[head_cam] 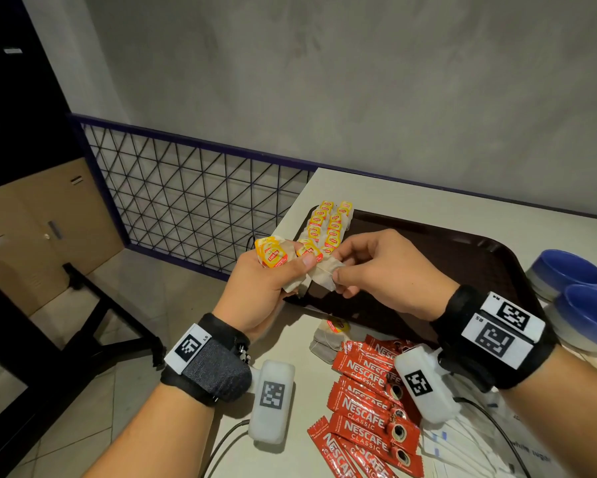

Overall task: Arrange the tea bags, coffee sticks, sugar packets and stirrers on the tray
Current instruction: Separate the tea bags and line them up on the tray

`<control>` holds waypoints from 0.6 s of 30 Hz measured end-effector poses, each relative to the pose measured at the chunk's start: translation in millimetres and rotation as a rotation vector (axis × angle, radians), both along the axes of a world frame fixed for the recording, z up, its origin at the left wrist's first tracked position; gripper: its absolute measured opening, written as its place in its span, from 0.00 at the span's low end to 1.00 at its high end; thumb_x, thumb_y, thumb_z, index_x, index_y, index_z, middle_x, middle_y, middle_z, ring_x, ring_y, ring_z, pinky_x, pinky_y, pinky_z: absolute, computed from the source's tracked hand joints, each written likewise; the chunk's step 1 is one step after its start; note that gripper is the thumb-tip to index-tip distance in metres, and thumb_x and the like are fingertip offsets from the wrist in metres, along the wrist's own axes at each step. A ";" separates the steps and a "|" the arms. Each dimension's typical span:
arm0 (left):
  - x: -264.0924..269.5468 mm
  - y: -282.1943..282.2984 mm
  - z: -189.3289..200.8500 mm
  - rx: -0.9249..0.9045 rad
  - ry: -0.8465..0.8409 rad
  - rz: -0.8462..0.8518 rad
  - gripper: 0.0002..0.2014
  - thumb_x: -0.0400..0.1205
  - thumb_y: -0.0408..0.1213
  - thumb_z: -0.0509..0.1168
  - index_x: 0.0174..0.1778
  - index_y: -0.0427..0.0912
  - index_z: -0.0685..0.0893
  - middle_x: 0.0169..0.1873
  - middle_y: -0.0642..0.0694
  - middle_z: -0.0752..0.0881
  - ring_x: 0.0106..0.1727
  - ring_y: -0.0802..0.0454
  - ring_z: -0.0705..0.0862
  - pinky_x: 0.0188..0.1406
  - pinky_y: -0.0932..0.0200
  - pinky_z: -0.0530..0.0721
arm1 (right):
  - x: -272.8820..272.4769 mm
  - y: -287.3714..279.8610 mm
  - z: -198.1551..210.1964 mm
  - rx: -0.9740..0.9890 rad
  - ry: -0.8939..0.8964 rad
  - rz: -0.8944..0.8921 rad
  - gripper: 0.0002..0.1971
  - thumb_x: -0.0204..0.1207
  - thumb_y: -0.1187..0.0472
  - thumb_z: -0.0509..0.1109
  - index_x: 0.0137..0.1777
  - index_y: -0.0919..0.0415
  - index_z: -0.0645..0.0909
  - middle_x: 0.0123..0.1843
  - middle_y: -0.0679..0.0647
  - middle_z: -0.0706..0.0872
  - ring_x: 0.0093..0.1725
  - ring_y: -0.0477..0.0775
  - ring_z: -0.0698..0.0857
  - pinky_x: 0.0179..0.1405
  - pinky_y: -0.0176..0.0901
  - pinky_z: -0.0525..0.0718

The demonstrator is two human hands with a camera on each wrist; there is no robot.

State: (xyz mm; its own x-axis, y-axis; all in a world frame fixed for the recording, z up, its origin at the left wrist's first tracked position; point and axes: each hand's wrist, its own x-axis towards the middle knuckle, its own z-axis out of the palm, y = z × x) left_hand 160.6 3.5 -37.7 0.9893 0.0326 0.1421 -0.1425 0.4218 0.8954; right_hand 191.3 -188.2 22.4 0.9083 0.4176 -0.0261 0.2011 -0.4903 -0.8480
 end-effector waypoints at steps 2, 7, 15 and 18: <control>-0.2 0.3 -0.2 0.004 0.011 0.002 0.15 0.79 0.29 0.72 0.58 0.22 0.85 0.50 0.33 0.91 0.49 0.41 0.91 0.45 0.55 0.89 | -0.7 0.3 0.3 0.002 -0.002 -0.004 0.07 0.77 0.70 0.78 0.52 0.62 0.90 0.42 0.60 0.95 0.44 0.62 0.94 0.55 0.58 0.93; 0.2 -0.3 -0.3 0.023 0.016 0.003 0.08 0.80 0.24 0.71 0.54 0.28 0.86 0.43 0.38 0.92 0.42 0.47 0.91 0.38 0.59 0.86 | -0.8 -0.7 1.8 -0.060 -0.048 0.029 0.09 0.74 0.68 0.80 0.52 0.58 0.91 0.46 0.57 0.94 0.47 0.62 0.93 0.55 0.56 0.93; 0.5 -0.1 -2.0 0.098 0.026 -0.004 0.18 0.76 0.15 0.72 0.61 0.28 0.82 0.45 0.37 0.91 0.46 0.44 0.91 0.40 0.58 0.89 | -0.1 5.3 9.8 0.010 -0.141 0.010 0.06 0.76 0.55 0.82 0.50 0.52 0.93 0.47 0.51 0.94 0.49 0.53 0.92 0.52 0.48 0.92; -0.1 0.0 -1.2 0.096 0.029 -0.010 0.19 0.75 0.13 0.72 0.62 0.26 0.82 0.45 0.35 0.91 0.45 0.43 0.92 0.40 0.57 0.91 | -0.9 6.3 10.2 -0.024 -0.130 0.040 0.04 0.76 0.55 0.82 0.48 0.52 0.94 0.43 0.51 0.94 0.42 0.49 0.91 0.42 0.35 0.87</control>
State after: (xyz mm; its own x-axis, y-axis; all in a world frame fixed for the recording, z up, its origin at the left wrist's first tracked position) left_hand 160.4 3.5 -38.9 0.9933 0.0105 0.1152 -0.1120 0.3347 0.9356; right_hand 190.4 -181.9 32.6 0.8874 0.4540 0.0807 0.3285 -0.4995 -0.8016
